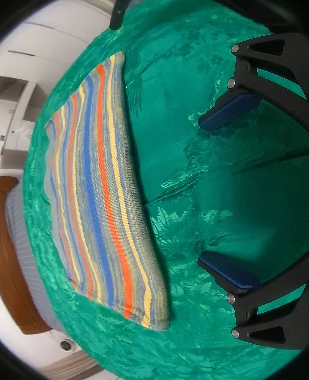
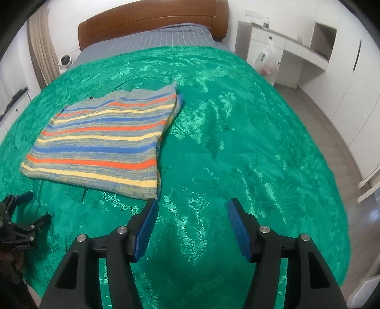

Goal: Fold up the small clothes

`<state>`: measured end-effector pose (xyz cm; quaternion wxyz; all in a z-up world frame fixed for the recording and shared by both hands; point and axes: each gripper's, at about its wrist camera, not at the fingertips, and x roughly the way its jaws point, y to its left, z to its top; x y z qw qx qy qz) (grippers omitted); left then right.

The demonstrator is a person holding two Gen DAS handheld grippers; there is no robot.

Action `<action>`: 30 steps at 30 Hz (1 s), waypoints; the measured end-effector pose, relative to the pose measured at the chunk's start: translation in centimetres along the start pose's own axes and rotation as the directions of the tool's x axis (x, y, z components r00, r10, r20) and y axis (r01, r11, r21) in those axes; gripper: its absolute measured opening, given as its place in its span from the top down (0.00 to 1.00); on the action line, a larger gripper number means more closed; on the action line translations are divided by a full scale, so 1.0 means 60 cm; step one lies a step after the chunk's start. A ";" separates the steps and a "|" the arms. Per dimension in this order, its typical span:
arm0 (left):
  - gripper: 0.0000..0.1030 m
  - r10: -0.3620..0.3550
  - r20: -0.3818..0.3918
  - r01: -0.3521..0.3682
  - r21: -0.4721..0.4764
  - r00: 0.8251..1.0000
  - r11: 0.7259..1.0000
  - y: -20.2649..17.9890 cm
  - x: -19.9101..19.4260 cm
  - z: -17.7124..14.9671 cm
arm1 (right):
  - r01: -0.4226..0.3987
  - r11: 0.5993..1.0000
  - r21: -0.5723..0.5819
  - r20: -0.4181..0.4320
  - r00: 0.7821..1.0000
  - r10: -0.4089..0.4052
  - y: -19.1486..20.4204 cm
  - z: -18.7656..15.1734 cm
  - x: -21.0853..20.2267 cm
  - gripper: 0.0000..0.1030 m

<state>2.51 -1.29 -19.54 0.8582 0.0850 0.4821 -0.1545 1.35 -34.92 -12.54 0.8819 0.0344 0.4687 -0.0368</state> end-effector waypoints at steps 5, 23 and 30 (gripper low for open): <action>0.06 -0.122 0.129 0.108 0.113 0.984 0.988 -0.068 -0.056 0.033 | -0.171 0.979 0.113 0.009 0.985 0.171 -0.059 0.015 0.016 0.41; 0.93 -0.254 0.084 0.180 0.497 0.964 0.849 -0.316 0.085 0.153 | -0.554 0.779 0.294 -0.133 0.783 0.607 -0.082 0.295 0.346 0.63; 0.94 -0.346 0.244 0.279 0.273 0.906 0.921 -0.204 -0.010 0.154 | -0.592 0.768 0.243 -0.071 0.779 0.623 -0.038 0.349 0.282 0.93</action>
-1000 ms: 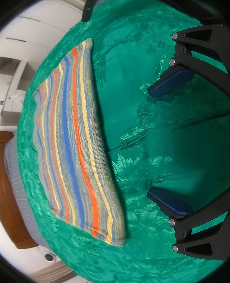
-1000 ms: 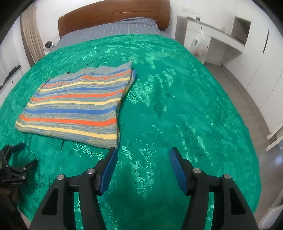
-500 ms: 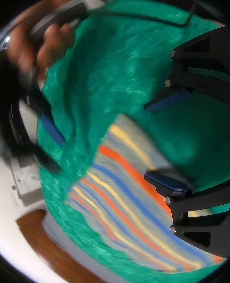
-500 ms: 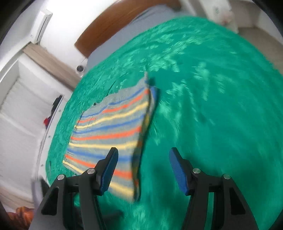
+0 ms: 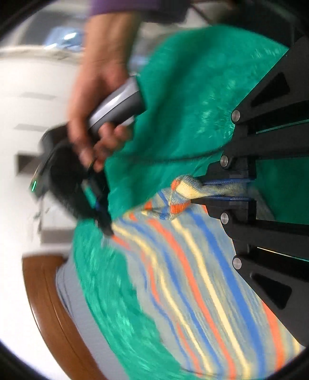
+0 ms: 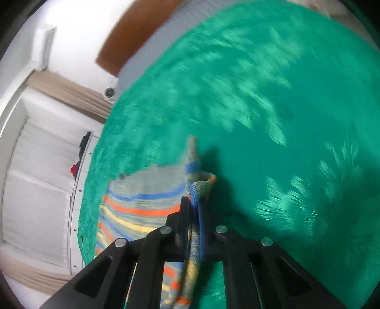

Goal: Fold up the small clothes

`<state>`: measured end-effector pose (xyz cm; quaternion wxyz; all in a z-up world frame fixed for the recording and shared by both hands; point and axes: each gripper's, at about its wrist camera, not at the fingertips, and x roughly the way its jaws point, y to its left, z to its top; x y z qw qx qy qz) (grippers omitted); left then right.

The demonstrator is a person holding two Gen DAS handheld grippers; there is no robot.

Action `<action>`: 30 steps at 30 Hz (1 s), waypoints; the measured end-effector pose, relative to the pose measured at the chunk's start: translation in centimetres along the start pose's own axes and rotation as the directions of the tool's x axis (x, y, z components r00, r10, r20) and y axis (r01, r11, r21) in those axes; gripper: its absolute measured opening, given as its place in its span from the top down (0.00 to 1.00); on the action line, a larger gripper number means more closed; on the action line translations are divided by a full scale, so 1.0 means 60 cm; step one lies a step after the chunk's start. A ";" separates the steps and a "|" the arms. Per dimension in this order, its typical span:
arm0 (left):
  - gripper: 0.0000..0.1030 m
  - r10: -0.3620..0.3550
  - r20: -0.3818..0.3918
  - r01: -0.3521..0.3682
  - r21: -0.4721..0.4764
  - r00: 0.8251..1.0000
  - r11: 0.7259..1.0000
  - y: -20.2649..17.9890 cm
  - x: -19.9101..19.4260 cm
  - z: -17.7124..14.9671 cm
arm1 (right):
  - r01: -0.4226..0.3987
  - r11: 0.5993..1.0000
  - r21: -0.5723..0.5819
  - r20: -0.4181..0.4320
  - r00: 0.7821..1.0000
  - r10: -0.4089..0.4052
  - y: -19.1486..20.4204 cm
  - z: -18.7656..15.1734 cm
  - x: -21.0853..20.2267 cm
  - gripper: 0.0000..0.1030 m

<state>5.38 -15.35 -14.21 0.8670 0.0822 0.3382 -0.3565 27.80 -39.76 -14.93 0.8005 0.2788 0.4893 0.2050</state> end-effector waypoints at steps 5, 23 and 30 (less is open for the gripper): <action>0.94 0.069 0.107 -0.044 -0.222 0.992 0.974 0.097 -0.124 -0.029 | -0.035 0.990 -0.135 -0.019 0.999 0.033 0.162 0.026 0.038 0.93; 0.81 0.249 -0.044 -0.225 -0.596 0.968 0.771 0.343 -0.200 -0.201 | -0.105 0.963 -0.249 -0.219 0.974 0.050 0.410 -0.054 0.416 0.87; 0.40 0.274 0.035 -0.193 -0.625 0.961 0.756 0.360 -0.264 -0.193 | -0.128 0.973 -0.190 -0.119 0.987 0.106 0.369 -0.054 0.332 0.71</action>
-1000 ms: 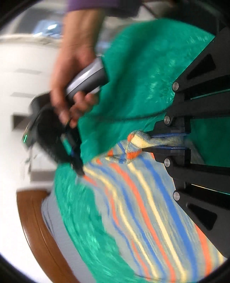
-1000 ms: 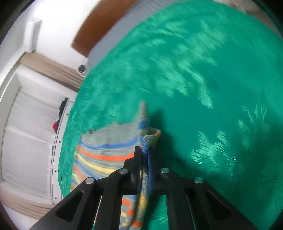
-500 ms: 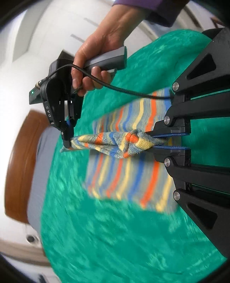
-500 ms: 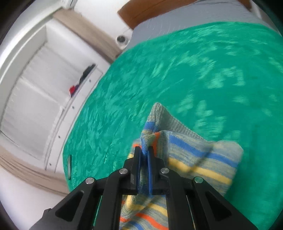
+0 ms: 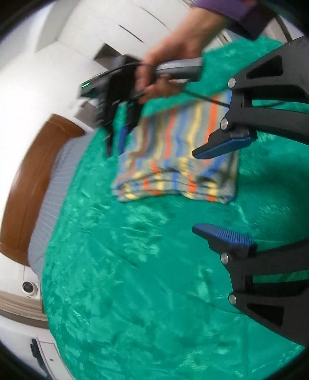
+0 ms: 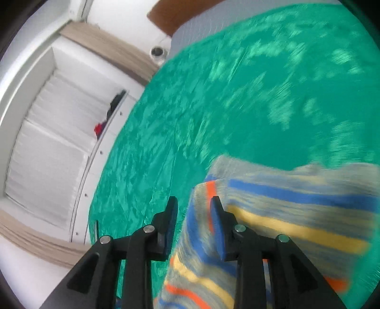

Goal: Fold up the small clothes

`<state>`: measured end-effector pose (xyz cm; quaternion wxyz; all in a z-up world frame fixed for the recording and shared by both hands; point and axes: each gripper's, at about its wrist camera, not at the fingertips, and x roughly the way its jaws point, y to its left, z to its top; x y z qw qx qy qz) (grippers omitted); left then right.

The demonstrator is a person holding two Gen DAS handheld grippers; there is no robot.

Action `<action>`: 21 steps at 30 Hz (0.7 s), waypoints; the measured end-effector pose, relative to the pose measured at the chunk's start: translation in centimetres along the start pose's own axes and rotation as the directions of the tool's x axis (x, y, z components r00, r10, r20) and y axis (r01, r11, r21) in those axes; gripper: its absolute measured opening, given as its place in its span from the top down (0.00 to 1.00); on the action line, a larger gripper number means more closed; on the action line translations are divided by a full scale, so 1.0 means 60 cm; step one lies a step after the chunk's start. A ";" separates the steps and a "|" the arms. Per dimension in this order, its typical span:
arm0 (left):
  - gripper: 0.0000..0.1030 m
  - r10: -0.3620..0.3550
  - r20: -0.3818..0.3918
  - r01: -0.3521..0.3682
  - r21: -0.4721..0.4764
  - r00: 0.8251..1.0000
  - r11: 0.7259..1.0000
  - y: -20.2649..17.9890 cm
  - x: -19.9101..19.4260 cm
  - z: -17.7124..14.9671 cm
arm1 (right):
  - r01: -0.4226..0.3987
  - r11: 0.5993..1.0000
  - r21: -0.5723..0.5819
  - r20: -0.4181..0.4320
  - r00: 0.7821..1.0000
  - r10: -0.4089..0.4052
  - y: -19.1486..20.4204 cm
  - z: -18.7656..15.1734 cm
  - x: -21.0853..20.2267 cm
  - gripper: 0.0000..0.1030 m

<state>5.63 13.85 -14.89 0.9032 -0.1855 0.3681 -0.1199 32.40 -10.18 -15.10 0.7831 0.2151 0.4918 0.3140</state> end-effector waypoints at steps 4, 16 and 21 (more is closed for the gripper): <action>0.29 -0.033 -0.053 0.037 0.082 0.998 0.996 -0.039 0.039 0.044 | 0.134 0.978 -0.162 0.015 0.991 -0.133 0.015 -0.042 -0.092 0.71; 0.40 0.220 -0.115 -0.205 0.130 0.969 0.970 -0.006 0.089 0.052 | 0.271 0.899 -0.343 -0.031 0.954 -0.300 0.008 -0.225 -0.120 0.66; 0.07 -0.031 -0.213 0.051 0.089 0.977 0.995 0.003 0.125 0.110 | 0.261 0.947 -0.189 0.087 0.965 -0.249 -0.029 -0.187 -0.187 0.33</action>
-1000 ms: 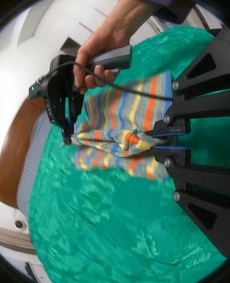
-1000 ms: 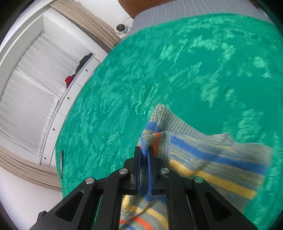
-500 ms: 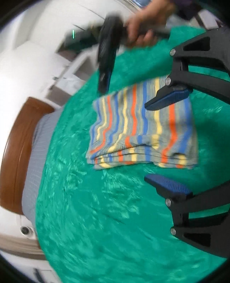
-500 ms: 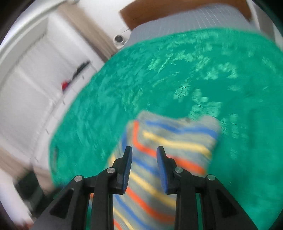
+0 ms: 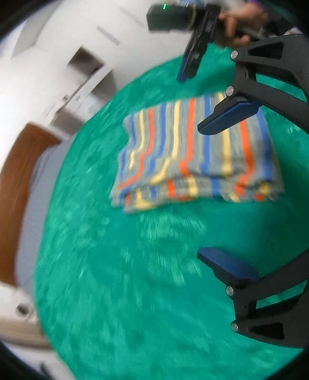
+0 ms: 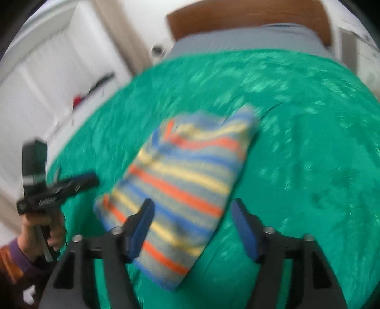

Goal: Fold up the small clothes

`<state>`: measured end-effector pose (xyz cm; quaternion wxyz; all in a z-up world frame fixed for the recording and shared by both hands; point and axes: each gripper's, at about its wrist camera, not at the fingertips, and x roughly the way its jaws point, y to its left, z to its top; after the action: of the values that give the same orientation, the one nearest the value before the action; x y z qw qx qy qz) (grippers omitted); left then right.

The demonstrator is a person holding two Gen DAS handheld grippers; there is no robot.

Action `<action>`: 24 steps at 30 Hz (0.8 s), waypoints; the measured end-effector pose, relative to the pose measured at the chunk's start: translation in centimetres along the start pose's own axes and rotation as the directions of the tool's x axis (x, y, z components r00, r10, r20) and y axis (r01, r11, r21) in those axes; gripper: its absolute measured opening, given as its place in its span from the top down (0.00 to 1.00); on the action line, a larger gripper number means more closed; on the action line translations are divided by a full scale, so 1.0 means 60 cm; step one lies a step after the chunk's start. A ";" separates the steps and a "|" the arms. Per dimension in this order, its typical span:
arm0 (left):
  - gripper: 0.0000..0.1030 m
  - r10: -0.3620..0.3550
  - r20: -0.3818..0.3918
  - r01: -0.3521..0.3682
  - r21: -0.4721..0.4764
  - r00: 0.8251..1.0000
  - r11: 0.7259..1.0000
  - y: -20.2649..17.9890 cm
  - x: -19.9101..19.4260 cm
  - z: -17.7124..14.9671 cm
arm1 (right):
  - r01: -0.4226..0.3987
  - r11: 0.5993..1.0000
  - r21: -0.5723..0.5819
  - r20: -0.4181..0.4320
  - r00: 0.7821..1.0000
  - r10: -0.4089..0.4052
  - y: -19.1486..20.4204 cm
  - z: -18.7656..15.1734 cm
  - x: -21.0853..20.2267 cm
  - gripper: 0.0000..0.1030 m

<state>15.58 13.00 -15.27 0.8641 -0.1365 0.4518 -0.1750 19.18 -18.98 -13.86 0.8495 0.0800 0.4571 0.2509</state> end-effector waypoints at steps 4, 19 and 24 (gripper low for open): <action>0.08 -0.026 -0.130 0.030 0.034 0.991 0.999 -0.002 0.090 0.043 | -0.081 0.982 0.171 -0.031 0.996 0.087 -0.056 0.016 0.046 0.33; 0.84 0.033 0.000 -0.033 0.188 0.999 0.982 -0.086 0.017 0.046 | 0.201 0.939 -0.279 0.101 0.979 -0.180 0.173 0.035 0.071 0.79; 0.46 0.100 -0.001 -0.098 0.166 0.995 0.981 -0.074 0.030 0.082 | 0.140 0.978 -0.157 0.125 0.985 -0.121 0.148 0.079 0.048 0.75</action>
<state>19.80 8.60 -12.09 0.8780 -0.0407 0.4457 -0.1694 21.23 -9.46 -10.03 0.8927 -0.0063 0.3895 0.2266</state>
